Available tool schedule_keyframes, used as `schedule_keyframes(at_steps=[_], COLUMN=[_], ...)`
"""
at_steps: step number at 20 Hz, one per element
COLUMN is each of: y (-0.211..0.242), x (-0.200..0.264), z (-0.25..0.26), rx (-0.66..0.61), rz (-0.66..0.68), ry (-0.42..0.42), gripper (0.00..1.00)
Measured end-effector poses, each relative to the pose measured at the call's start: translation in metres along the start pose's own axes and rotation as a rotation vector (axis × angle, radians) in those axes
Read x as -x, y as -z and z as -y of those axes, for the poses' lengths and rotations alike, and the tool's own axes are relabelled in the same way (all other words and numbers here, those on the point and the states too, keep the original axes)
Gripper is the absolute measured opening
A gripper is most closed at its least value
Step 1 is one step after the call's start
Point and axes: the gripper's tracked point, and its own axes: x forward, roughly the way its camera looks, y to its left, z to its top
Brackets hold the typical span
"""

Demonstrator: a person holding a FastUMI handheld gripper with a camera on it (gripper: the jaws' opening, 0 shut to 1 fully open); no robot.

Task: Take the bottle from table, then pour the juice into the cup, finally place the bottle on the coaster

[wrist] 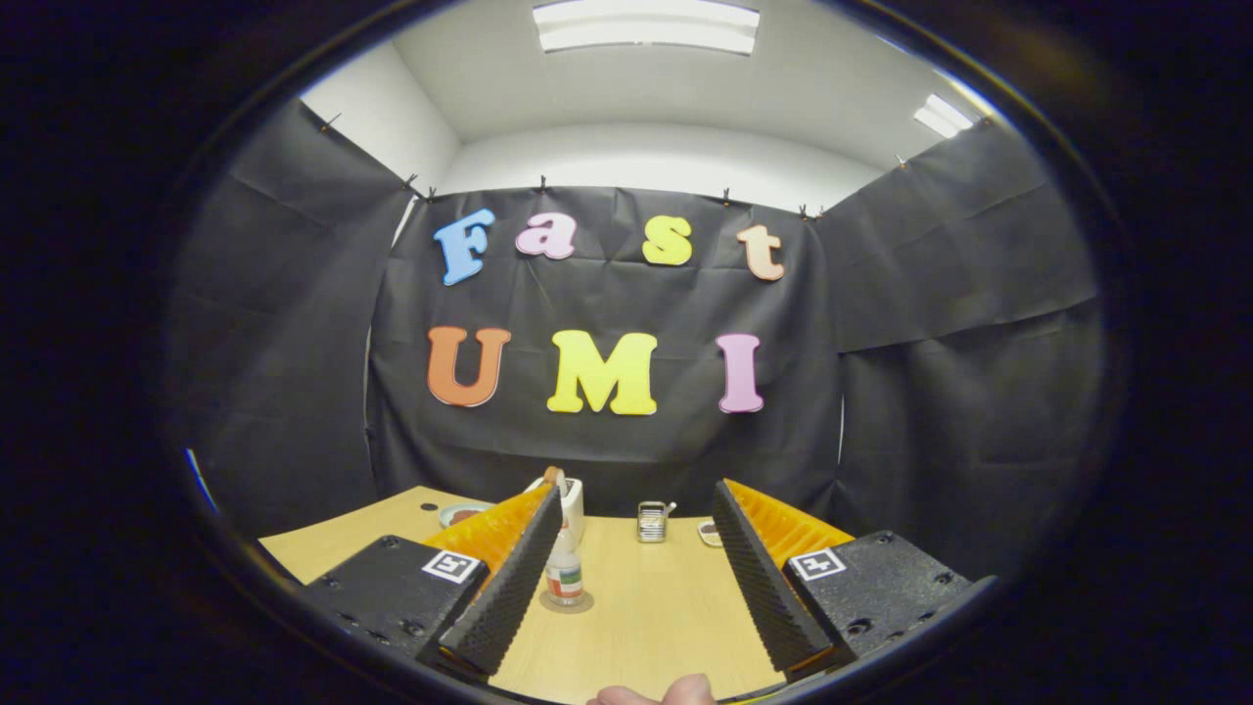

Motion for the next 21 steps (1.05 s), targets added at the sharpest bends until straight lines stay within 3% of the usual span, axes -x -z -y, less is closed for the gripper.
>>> schedule_keyframes(at_steps=[21], y=[0.017], x=[-0.008], z=[-0.018], rx=[0.016], rz=[-0.057], ry=[-0.023], gripper=[0.99])
